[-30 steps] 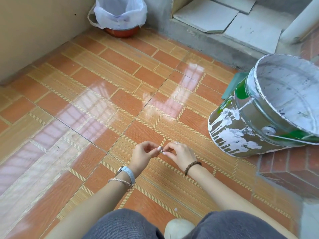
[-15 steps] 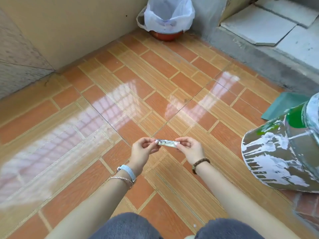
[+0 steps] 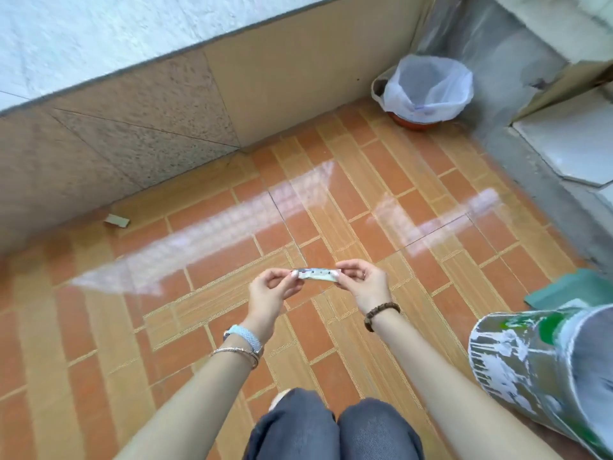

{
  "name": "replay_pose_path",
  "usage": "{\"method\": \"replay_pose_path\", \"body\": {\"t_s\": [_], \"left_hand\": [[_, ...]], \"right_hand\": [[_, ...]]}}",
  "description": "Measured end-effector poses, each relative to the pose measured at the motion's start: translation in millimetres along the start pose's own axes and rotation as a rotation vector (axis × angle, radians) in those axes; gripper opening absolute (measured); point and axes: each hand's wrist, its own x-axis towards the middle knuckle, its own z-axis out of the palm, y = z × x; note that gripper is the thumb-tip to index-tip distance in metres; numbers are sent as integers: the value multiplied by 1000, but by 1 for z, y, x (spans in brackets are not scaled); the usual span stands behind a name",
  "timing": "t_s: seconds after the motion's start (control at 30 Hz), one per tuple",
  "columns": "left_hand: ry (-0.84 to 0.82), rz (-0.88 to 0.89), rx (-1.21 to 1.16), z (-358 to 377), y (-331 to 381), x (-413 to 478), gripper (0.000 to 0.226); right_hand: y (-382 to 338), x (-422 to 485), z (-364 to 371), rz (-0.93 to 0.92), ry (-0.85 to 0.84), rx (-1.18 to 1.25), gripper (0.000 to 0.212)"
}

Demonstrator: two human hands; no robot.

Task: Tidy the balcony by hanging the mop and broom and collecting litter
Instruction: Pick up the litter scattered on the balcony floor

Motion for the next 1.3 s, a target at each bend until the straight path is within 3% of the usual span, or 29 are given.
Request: {"method": "replay_pose_path", "body": {"t_s": [0.33, 0.53, 0.87, 1.3], "left_hand": [[80, -3, -22, 3, 176, -171, 15], [152, 70, -88, -12, 235, -251, 12], [388, 95, -283, -80, 195, -363, 14], [639, 121, -485, -208, 142, -446, 17]], "right_hand": [[-201, -142, -17, 55, -70, -56, 15], [-275, -199, -10, -43, -199, -164, 15], [-277, -272, 54, -218, -543, -412, 17], [-255, -379, 199, -249, -897, -593, 21]]}}
